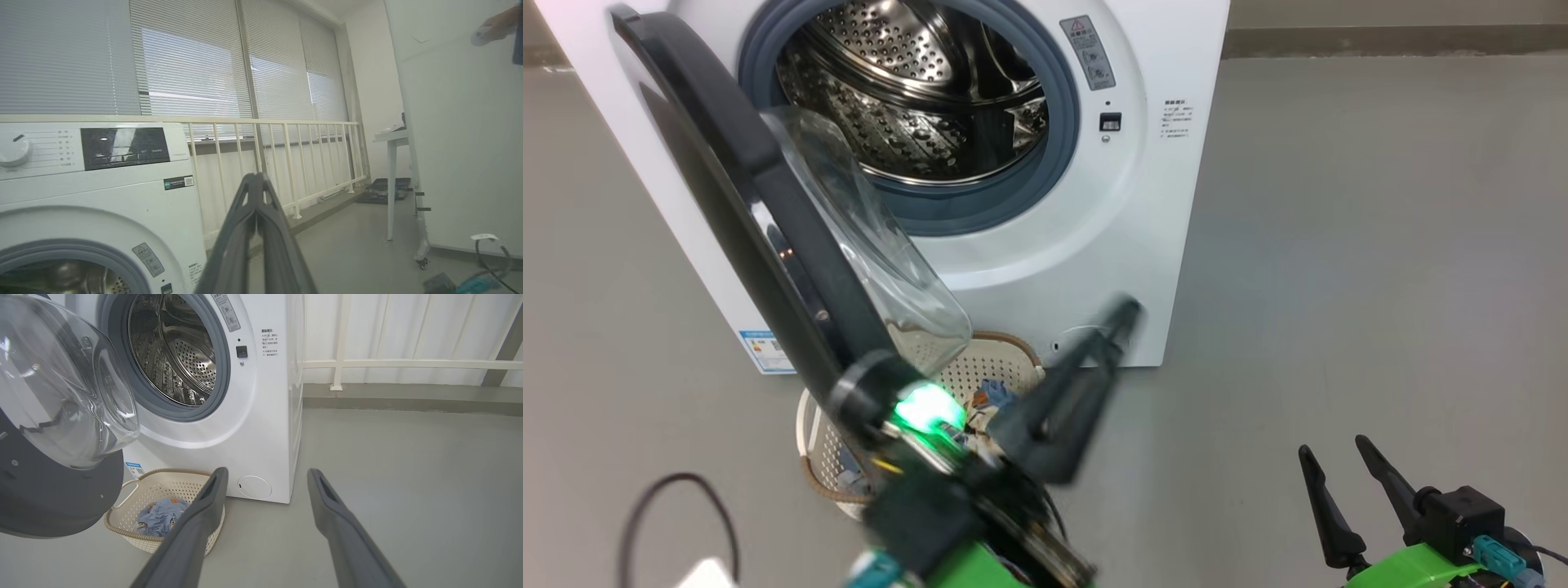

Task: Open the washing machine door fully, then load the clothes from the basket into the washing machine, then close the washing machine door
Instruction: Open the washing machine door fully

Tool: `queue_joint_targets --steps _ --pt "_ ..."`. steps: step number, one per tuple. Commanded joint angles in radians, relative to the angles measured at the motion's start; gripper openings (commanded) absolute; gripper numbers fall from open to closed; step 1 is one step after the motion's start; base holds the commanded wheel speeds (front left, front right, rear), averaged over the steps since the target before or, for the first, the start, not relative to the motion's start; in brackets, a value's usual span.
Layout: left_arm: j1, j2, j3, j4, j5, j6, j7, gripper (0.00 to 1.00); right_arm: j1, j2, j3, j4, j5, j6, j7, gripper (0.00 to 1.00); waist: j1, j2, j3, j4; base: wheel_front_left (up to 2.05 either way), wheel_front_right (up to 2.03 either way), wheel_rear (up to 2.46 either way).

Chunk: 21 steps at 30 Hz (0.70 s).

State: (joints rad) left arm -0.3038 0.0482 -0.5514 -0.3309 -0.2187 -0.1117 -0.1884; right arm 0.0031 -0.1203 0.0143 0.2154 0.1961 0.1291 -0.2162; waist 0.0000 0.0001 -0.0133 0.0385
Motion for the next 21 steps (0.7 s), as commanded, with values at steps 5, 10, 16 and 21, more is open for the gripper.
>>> queue_joint_targets --steps 5,10,16,21 --pt "0.033 0.003 -0.075 0.052 -0.023 0.008 0.011 0.0 -0.022 -0.013 0.011 -0.013 0.008 0.002 -0.01 1.0 0.0 -0.0001 0.014 0.011 0.0 0.0 0.0" --pt "0.068 0.009 -0.122 0.107 -0.031 0.005 0.024 0.0 -0.026 -0.018 0.003 -0.006 0.006 0.002 -0.011 1.0 0.0 -0.0001 0.026 0.03 0.0 0.0 0.0" --pt "0.095 0.013 -0.129 0.147 -0.042 0.011 0.012 0.0 -0.036 -0.019 0.004 0.002 0.006 0.002 -0.013 1.0 0.0 -0.0001 0.03 0.045 0.0 0.0 0.0" --pt "0.117 0.021 -0.117 0.192 -0.052 0.03 0.008 0.0 -0.044 -0.02 0.004 0.008 0.009 0.002 -0.015 1.0 0.0 -0.0001 0.038 0.056 0.0 0.0 0.0"
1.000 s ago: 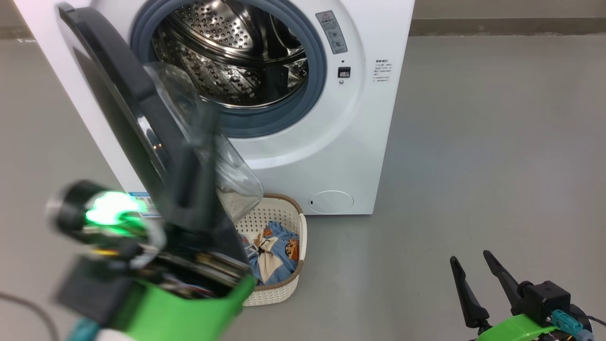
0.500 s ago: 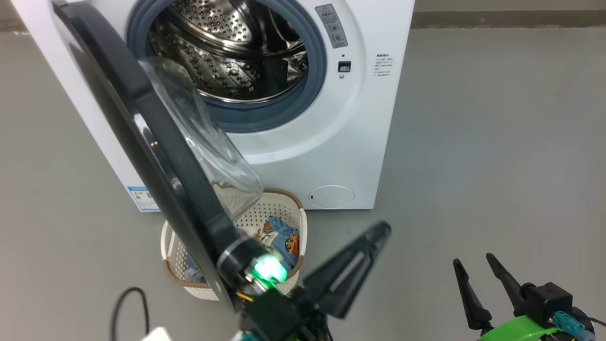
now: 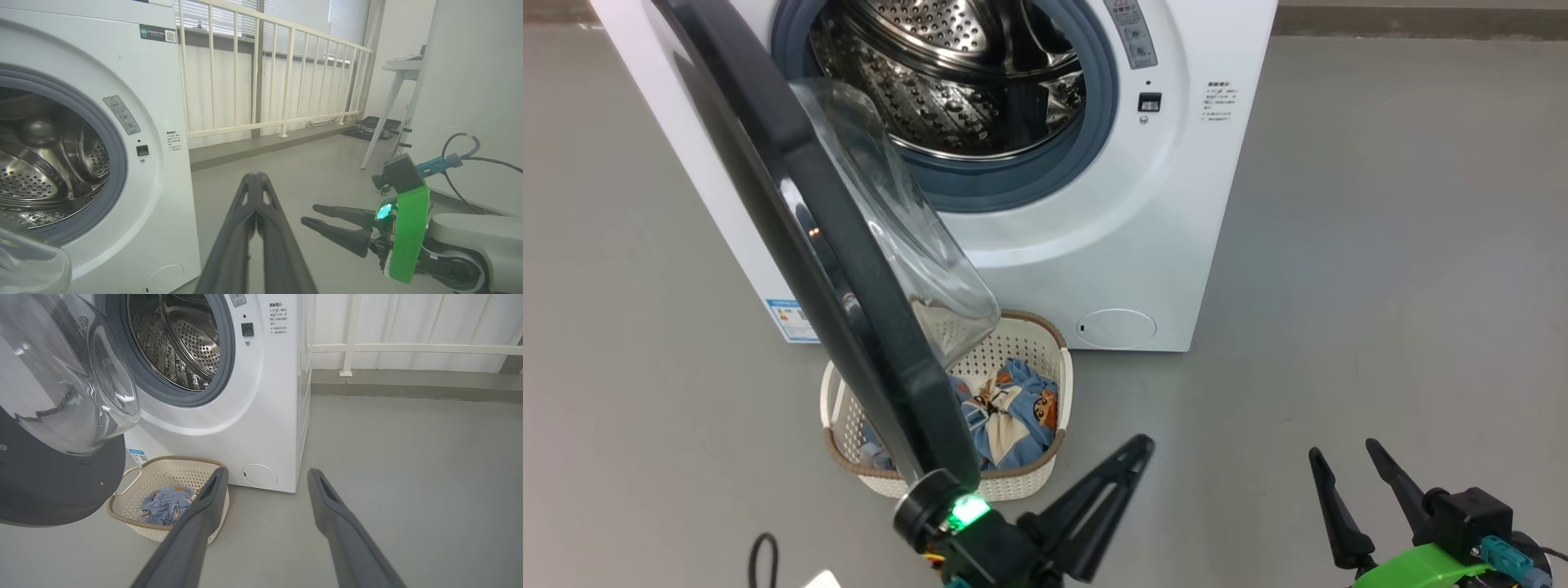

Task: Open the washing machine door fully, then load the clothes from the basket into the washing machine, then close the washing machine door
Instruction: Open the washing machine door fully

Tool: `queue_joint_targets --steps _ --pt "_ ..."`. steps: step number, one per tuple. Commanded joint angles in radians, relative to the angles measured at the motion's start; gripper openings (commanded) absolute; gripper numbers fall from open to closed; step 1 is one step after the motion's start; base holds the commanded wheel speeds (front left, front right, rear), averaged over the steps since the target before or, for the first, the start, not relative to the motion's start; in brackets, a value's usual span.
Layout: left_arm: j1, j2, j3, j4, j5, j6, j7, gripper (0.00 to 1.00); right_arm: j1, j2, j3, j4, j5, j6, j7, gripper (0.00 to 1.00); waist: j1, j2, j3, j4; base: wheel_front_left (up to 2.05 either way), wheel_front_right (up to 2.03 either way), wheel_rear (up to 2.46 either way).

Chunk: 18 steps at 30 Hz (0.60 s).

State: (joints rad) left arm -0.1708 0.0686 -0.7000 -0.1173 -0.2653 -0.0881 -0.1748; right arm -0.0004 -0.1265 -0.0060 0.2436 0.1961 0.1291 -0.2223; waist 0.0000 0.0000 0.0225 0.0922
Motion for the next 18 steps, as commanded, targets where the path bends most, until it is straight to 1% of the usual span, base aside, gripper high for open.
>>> queue_joint_targets --steps 1,6,10,18 --pt "-0.014 0.002 0.04 -0.011 -0.009 0.013 -0.008 0.0 -0.044 -0.015 0.026 -0.019 0.01 0.002 -0.01 1.0 0.0 0.0 0.004 0.003 0.0 0.0 0.0" --pt "-0.028 0.008 0.098 0.056 -0.017 0.052 -0.03 0.0 -0.059 -0.024 0.03 -0.016 0.018 0.002 -0.009 1.0 0.0 0.0 0.022 0.008 0.0 0.0 0.0" --pt "-0.045 0.005 0.132 0.083 -0.027 0.078 -0.042 0.0 -0.06 -0.027 0.032 -0.017 0.02 0.002 -0.006 1.0 0.0 0.0 0.036 0.014 0.0 0.0 0.0" --pt "-0.073 0.003 0.154 0.129 -0.037 0.085 -0.059 0.0 -0.073 -0.034 0.035 -0.009 0.033 0.002 -0.008 1.0 0.0 0.0 0.052 0.021 0.0 0.0 0.0"
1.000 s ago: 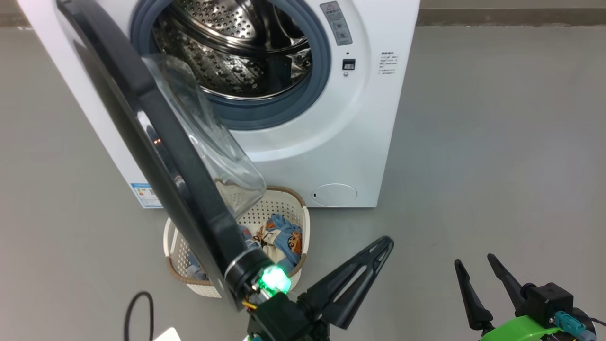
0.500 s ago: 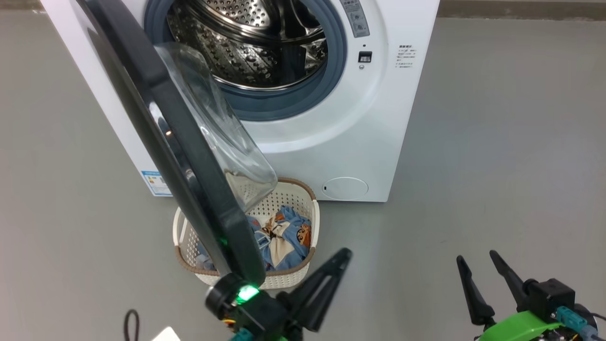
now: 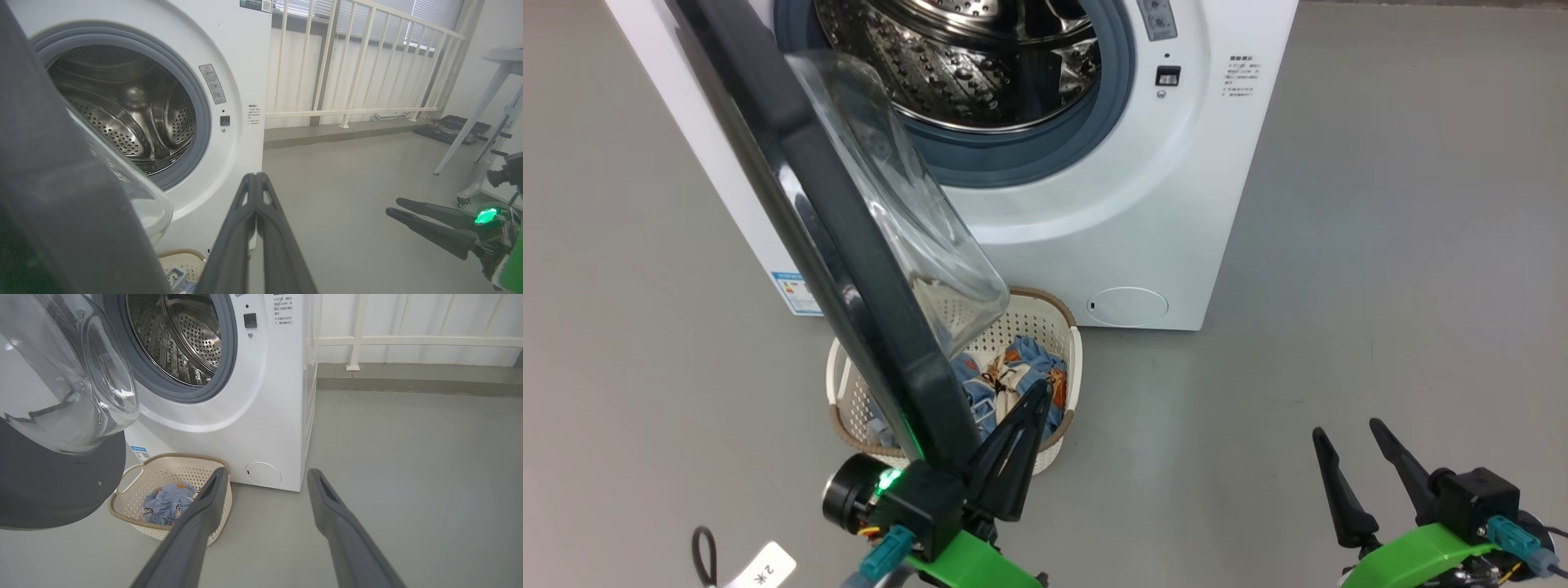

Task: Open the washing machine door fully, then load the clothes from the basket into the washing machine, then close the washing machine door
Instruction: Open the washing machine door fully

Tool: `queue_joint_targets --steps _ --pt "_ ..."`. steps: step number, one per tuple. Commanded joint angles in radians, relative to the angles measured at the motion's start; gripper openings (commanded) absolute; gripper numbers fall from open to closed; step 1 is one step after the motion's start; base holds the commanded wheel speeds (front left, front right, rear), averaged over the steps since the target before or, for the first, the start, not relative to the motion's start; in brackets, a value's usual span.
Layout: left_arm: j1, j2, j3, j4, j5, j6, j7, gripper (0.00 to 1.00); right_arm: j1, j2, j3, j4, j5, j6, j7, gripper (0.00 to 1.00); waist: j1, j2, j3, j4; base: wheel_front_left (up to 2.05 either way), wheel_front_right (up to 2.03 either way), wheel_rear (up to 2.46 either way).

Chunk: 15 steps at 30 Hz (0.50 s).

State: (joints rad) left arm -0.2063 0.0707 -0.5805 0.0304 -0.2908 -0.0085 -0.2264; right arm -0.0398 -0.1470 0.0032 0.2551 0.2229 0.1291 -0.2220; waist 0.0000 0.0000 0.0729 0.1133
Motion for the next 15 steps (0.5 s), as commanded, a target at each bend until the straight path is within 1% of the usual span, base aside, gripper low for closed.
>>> queue_joint_targets --steps 1,8,15 --pt "-0.04 0.0 0.033 -0.014 -0.012 0.006 -0.009 0.0 -0.035 -0.013 0.027 -0.02 0.008 0.002 -0.009 1.0 0.0 0.0 0.004 0.0 0.0 0.0 0.0" --pt "-0.051 -0.004 0.02 0.015 -0.017 0.007 -0.014 0.0 -0.039 -0.011 0.033 -0.015 0.013 0.002 -0.011 1.0 0.0 0.0 0.015 -0.006 0.0 0.0 0.0" --pt "-0.05 -0.006 0.04 0.043 -0.033 0.037 -0.012 0.0 -0.04 -0.019 0.03 -0.003 0.018 0.002 -0.015 1.0 0.0 0.0 0.018 -0.002 0.0 0.0 0.0"
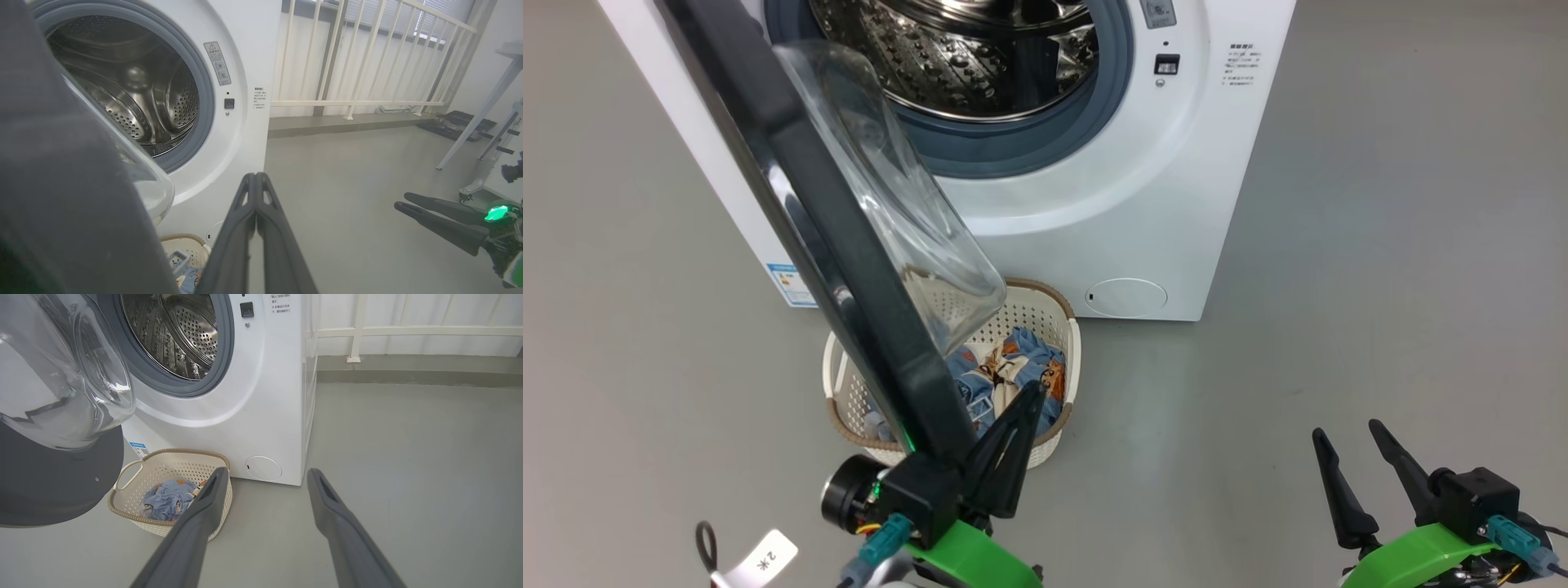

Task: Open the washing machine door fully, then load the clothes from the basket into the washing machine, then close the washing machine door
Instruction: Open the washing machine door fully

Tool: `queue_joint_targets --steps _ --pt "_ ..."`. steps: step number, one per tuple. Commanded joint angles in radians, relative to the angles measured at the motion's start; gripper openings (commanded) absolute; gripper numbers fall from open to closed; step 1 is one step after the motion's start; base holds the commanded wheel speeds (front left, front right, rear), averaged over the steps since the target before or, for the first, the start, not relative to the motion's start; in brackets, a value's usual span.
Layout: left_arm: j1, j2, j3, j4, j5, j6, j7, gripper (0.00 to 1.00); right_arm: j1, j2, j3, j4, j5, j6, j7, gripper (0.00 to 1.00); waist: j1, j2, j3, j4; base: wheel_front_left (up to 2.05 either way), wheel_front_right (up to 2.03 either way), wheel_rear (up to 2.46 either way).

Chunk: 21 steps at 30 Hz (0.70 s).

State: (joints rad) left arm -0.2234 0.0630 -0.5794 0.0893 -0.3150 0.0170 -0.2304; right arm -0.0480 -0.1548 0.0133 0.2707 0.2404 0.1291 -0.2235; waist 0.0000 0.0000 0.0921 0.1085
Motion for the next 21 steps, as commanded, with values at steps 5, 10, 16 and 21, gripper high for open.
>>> queue_joint_targets --steps 5,10,16,21 --pt "-0.032 0.002 0.037 -0.008 -0.013 0.02 -0.003 0.0 -0.032 -0.008 0.024 -0.006 0.003 0.002 -0.016 1.0 0.0 0.0 -0.004 0.01 0.0 0.0 0.0" --pt "-0.024 0.003 0.039 0.006 -0.02 0.034 0.01 0.0 -0.033 -0.005 0.029 0.006 0.007 0.002 -0.019 1.0 0.0 0.0 -0.008 0.025 0.0 0.0 0.0" --pt "-0.012 0.006 0.057 0.032 -0.031 0.064 0.024 0.0 -0.029 -0.003 0.027 0.011 0.009 0.002 -0.022 1.0 0.0 0.0 -0.013 0.05 0.0 0.0 0.0" --pt "-0.002 0.018 0.077 0.051 -0.038 0.088 0.03 0.0 -0.028 0.002 0.027 0.012 0.015 0.002 -0.024 1.0 0.0 0.0 -0.013 0.071 0.0 0.0 0.0"
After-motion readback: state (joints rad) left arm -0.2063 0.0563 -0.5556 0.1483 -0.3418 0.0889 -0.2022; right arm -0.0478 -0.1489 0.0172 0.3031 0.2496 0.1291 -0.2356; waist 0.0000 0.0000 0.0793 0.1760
